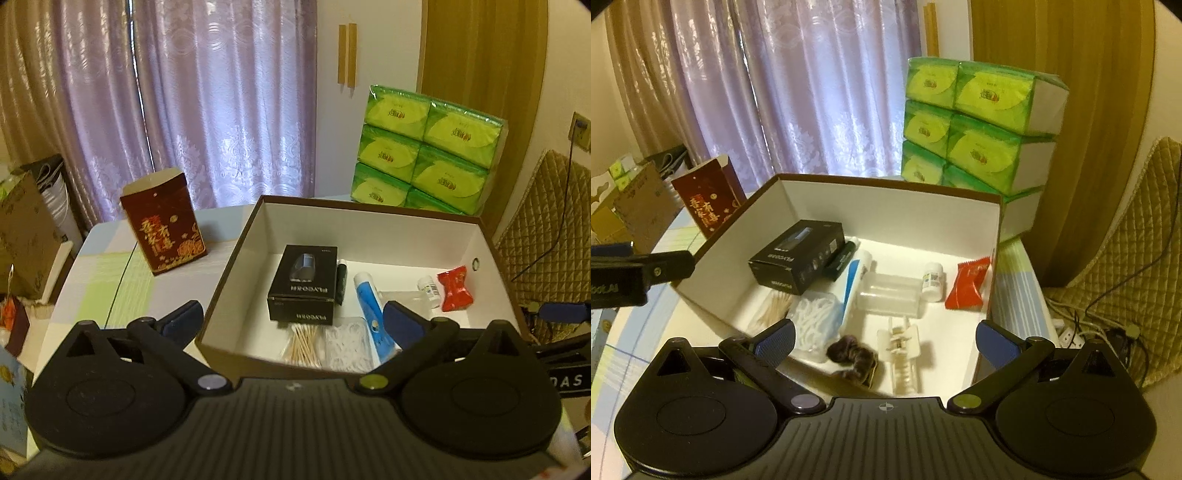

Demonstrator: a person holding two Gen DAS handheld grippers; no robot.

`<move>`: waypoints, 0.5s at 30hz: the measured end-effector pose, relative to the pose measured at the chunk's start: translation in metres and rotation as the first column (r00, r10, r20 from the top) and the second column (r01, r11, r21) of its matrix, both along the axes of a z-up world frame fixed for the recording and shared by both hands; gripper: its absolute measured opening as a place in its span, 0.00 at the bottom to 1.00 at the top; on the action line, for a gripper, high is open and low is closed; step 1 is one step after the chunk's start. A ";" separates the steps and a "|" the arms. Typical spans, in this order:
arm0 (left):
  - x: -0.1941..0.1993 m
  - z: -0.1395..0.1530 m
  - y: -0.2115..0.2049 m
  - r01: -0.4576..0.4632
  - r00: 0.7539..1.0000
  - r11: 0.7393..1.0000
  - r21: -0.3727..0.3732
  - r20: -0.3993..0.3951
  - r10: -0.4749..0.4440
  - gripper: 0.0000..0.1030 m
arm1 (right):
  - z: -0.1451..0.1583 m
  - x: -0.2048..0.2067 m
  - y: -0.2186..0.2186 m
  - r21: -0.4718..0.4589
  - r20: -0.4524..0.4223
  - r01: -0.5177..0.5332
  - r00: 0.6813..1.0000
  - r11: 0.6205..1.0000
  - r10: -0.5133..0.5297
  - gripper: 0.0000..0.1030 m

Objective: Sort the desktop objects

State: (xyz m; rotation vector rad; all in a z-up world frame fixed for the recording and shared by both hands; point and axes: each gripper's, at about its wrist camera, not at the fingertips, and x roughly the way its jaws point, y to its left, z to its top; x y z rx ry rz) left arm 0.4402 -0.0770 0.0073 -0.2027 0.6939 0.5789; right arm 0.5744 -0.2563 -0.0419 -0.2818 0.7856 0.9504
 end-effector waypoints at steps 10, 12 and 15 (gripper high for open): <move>-0.045 0.008 -0.034 -0.052 0.998 0.998 -0.033 -0.030 0.051 0.99 | 0.006 -0.028 -0.031 0.013 -0.015 0.001 1.000 1.000 0.000 0.98; -0.054 0.009 -0.040 -0.051 0.998 0.998 -0.043 -0.033 0.050 0.99 | 0.008 -0.034 -0.038 0.018 -0.018 0.003 1.000 1.000 -0.002 0.98; -0.065 0.011 -0.048 -0.047 0.998 0.998 -0.041 -0.036 0.046 0.99 | 0.011 -0.045 -0.050 0.026 -0.019 0.011 1.000 1.000 -0.010 0.98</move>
